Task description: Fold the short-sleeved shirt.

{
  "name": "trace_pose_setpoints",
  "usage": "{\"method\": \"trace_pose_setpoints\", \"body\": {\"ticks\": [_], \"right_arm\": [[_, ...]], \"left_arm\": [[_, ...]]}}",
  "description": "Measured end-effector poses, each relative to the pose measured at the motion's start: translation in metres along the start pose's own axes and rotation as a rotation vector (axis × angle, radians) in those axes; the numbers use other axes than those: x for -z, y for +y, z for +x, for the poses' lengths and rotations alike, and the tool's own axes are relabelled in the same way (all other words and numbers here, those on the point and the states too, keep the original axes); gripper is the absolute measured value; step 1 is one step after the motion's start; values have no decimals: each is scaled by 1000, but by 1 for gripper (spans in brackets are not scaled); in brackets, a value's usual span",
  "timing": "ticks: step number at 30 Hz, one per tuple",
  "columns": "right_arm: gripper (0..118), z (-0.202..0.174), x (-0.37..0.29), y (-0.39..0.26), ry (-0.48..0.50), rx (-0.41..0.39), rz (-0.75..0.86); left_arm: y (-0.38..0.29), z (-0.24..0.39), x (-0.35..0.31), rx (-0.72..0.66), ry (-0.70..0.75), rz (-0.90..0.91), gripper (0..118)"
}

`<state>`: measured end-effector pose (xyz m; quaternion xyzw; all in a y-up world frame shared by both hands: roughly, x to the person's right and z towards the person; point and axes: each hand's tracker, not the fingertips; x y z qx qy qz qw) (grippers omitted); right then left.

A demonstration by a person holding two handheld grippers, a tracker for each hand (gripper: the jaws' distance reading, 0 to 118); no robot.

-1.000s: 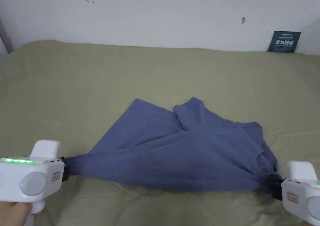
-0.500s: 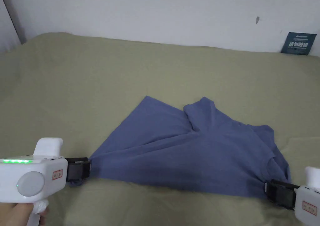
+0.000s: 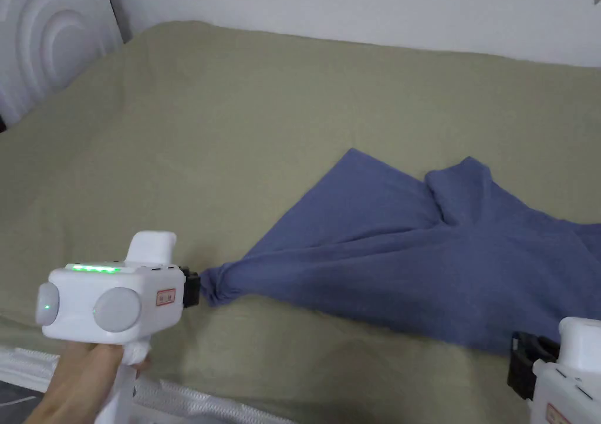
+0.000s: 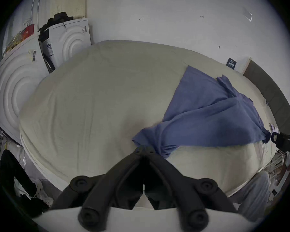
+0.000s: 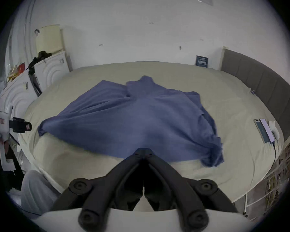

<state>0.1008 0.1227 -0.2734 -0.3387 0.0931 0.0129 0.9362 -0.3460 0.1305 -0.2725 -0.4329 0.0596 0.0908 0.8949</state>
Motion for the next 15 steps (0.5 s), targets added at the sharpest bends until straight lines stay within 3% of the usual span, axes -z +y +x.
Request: {"method": "trace_pose_setpoints", "body": {"ticks": [1, 2, 3, 4, 6, 10, 12, 14, 15], "right_arm": [[0, -4, 2, 0, 8, -9, -6], [0, -6, 2, -2, 11, -12, -4], [0, -8, 3, -4, 19, -11, -8], [0, -9, 5, -5, 29, -11, -20], [0, -11, 6, -10, 35, -9, -31], [0, -11, 10, -19, 51, -15, -71], [0, -11, 12, -22, 48, -37, -87], [0, -9, 11, -22, 47, -42, -92], [0, -8, 12, -21, 51, -43, -96]], "left_arm": [[4, -2, 4, -9, -9, 3, 17], [10, -3, 10, -8, -14, -7, 52], [16, -3, 17, 5, -32, -22, 97], [20, -3, 26, 18, -50, -62, 118], [25, 3, 38, 50, -7, -11, 115], [33, 7, 70, 66, 0, -108, 115], [35, 9, 77, 92, 12, -139, 110], [30, 14, 71, 100, -4, -134, 69], [28, 17, 65, 142, 11, -116, 61]]}}
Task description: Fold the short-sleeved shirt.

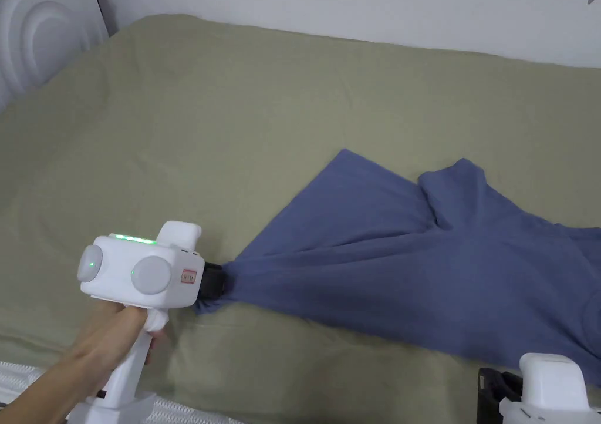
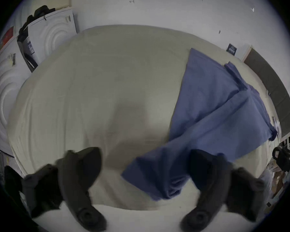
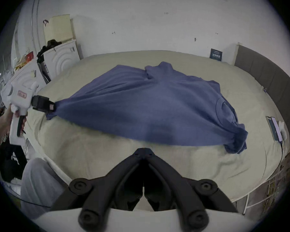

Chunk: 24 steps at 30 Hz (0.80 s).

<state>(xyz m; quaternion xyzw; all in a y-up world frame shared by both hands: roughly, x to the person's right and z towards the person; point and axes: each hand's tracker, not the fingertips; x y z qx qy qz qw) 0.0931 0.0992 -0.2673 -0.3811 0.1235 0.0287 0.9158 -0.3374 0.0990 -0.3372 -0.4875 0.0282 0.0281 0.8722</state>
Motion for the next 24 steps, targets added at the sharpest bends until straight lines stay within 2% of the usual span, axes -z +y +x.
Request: {"method": "trace_pose_setpoints", "body": {"ticks": [1, 2, 3, 6, 10, 18, 21, 24], "right_arm": [[0, 1, 1, 1, -1, -1, 0], [0, 3, 2, 4, -4, -3, 1], [0, 7, 3, 8, -1, 0, 0], [0, 20, 10, 26, -2, 19, 9], [0, 51, 31, 70, -57, -6, 48], [0, 145, 140, 205, -141, -77, -11], [0, 164, 184, 237, -167, -160, -72], [0, 174, 215, 258, -153, -152, -110]], "left_arm": [[0, 1, -4, 26, -28, -7, 32], [-1, -4, -1, -17, -78, -6, 4], [-3, -5, -1, -25, -39, 7, 4], [-1, -4, -1, -35, -56, 6, 3], [-1, 2, -2, -46, -61, 13, 3], [-1, 10, 2, -57, -29, 44, 3], [-2, 13, 4, -61, -17, 55, 3], [-2, 13, 5, -67, -11, 62, 3]]}}
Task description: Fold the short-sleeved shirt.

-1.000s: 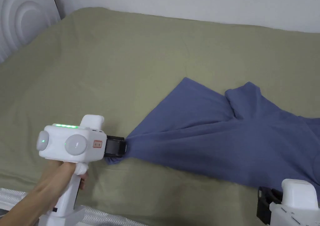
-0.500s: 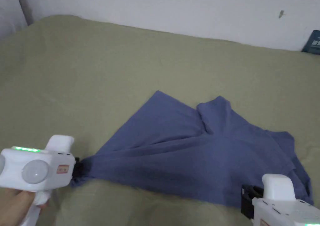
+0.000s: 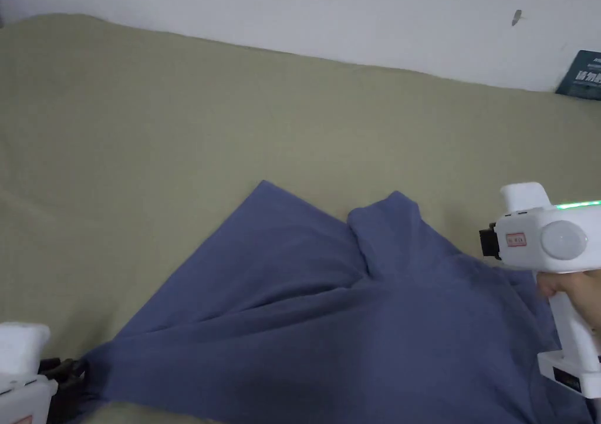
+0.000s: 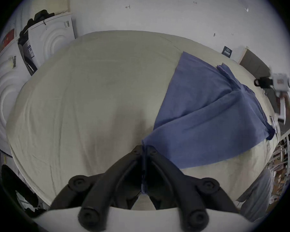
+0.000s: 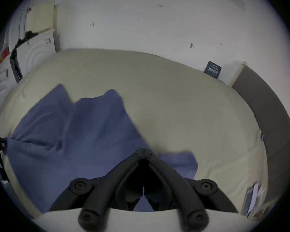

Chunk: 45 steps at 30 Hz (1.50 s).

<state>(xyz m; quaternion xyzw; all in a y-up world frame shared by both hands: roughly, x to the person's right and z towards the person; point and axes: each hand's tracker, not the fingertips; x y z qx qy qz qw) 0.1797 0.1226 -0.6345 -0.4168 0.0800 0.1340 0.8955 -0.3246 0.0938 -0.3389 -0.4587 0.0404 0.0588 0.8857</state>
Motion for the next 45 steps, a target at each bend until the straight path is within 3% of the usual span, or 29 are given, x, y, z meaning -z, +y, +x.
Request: {"method": "trace_pose_setpoints", "body": {"ticks": [4, 5, 6, 7, 8, 9, 11, 12, 14, 16, 18, 19, 20, 21, 25, 26, 31, 39, 45], "right_arm": [[0, -1, 27, 13, 62, 34, -54], [2, -1, 33, 16, 106, 76, -72], [13, -1, 39, 18, 129, 103, -97], [60, -3, 42, 19, 137, 105, -119], [96, -6, 48, 16, 114, 72, -156], [112, -10, 53, 14, 85, 43, -182], [114, -16, 61, 9, 17, -25, -202], [114, -16, 65, 6, 34, -29, -222], [116, -12, 66, 6, 48, 59, -216], [112, -8, 65, 5, 66, 103, -239], [96, -10, 55, 5, 91, 112, -227], [68, -11, 50, 7, 89, 106, -210], [29, -13, 40, 8, 75, 82, -169], [0, -14, 31, 8, 87, 72, -139], [0, -16, -11, -3, 92, 93, -84], [0, -16, -30, -4, 57, 76, -38], [0, 4, -134, 2, 59, 79, 133], [0, 42, -320, 8, -17, 123, 448], [0, 63, -408, 18, -104, 141, 571]], "left_arm": [[1, -1, 3, -1, -1, -3, 4], [2, -1, 4, -1, -1, -3, 3], [0, -5, 6, -4, -4, -3, 3], [0, -7, 8, -5, -6, -4, 3], [0, -8, 9, -3, -6, -7, 3], [0, -8, 10, -2, -6, -8, 3], [0, -4, 10, 2, -6, -10, 3], [0, -4, 11, 3, -7, -10, 3], [0, -8, 14, 5, -9, -13, 3], [-1, -11, 16, 2, -10, -17, 3], [-2, -12, 17, 4, -9, -19, 3], [-2, -12, 17, 4, -8, -20, 3], [-2, -13, 17, 5, -7, -22, 3], [-2, -13, 18, 7, -6, -25, 3], [4, -7, 9, 11, 1, -29, 3], [7, -4, 0, 6, 13, -12, 4], [41, 6, -54, -14, -39, 96, 3], [124, 50, -158, 103, -11, 313, 3], [200, 77, -221, 108, 26, 452, 4]]}}
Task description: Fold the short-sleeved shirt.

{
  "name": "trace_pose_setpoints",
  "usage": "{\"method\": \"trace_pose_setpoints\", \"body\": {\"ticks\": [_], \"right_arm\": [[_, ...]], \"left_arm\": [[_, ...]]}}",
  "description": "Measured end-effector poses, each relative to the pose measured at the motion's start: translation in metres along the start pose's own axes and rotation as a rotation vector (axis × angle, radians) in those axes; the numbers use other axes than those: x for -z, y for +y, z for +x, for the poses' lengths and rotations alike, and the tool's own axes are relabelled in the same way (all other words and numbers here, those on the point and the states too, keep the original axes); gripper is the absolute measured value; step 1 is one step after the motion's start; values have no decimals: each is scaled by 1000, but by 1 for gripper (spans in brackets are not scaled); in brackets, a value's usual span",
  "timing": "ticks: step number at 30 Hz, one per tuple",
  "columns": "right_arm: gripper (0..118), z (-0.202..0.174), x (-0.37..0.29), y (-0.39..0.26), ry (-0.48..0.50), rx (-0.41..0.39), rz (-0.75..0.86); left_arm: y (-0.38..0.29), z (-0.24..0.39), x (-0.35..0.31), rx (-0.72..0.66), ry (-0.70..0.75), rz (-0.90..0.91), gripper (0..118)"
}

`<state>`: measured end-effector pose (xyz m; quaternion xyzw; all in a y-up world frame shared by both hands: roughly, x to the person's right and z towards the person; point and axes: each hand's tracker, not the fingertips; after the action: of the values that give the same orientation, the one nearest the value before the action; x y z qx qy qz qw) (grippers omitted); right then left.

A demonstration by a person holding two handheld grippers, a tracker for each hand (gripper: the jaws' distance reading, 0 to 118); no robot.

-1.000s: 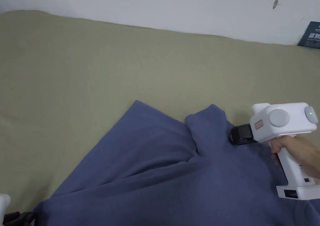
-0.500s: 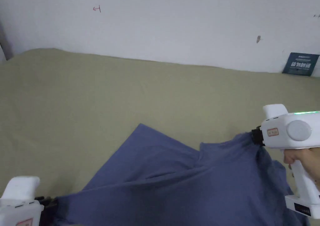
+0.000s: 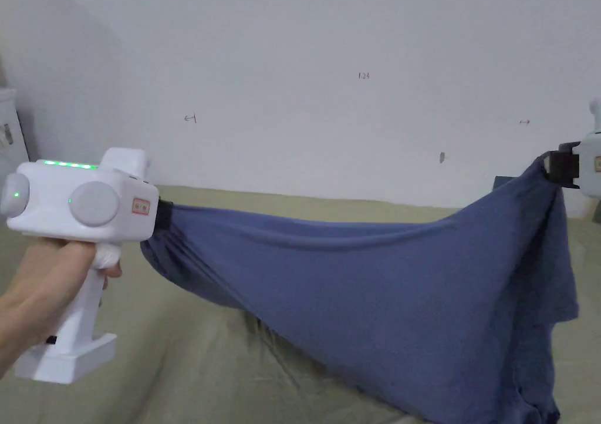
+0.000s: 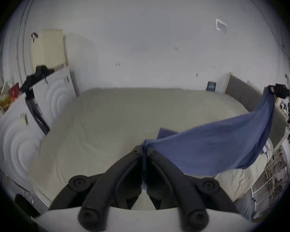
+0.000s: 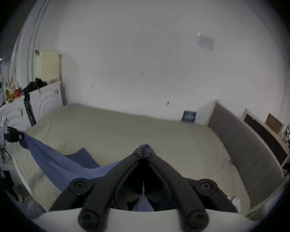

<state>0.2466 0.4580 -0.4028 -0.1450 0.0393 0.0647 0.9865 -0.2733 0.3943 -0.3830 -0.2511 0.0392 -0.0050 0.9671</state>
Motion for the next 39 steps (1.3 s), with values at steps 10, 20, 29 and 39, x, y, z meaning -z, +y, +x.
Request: {"method": "trace_pose_setpoints", "body": {"ticks": [10, 20, 29, 39], "right_arm": [[0, 8, -1, 52, -90, 36, 67], [0, -3, 64, 111, -155, 66, 89], [0, -1, 148, 174, -192, 31, 101], [0, -9, 228, 210, -207, 7, 155]], "left_arm": [[107, 10, -1, 37, 95, 31, 3], [158, 14, 19, 62, 199, 52, 3], [220, 14, 76, 47, 229, 81, 3], [256, 15, 167, 63, 292, 112, 3]]}}
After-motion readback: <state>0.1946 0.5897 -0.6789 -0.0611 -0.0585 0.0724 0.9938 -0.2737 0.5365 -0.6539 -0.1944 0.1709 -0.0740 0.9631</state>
